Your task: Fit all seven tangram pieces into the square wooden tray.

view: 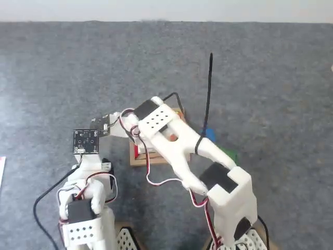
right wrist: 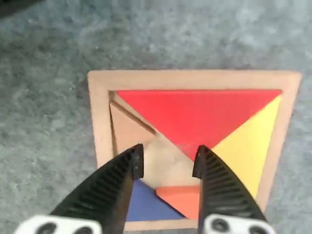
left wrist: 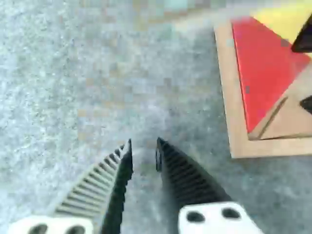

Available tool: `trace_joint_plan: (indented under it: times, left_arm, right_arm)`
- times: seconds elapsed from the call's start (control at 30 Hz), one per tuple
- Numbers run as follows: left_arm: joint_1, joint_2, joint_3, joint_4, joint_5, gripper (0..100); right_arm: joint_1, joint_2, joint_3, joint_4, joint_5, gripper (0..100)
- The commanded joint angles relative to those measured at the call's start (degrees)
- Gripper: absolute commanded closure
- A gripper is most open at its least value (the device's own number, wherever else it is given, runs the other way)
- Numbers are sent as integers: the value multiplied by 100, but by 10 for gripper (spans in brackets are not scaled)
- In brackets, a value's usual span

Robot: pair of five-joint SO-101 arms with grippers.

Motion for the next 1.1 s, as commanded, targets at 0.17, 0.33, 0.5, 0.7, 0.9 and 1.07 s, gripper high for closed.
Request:
trace_joint_plan:
  times: [0.17, 0.33, 0.5, 0.7, 0.9, 1.07]
  left_arm:
    - [26, -114, -66, 26, 0, 920]
    - [26, -114, -66, 26, 0, 920]
    - [26, -114, -66, 26, 0, 920]
    - [26, -114, -66, 26, 0, 920]
    - [26, -114, -66, 26, 0, 920]
    - [26, -114, -66, 26, 0, 920]
  right_arm:
    - [312, -1086, -70, 602, -404, 874]
    - [1235, -2202, 826, 532, -862, 975]
    - [2220, -2510, 1846, -66, -1503, 925]
    - [3055, -2378, 2330, -92, -1820, 921]
    - [3213, -2879, 3596, -207, -536, 920]
    - [3354, -3670, 4571, -549, 352, 801]
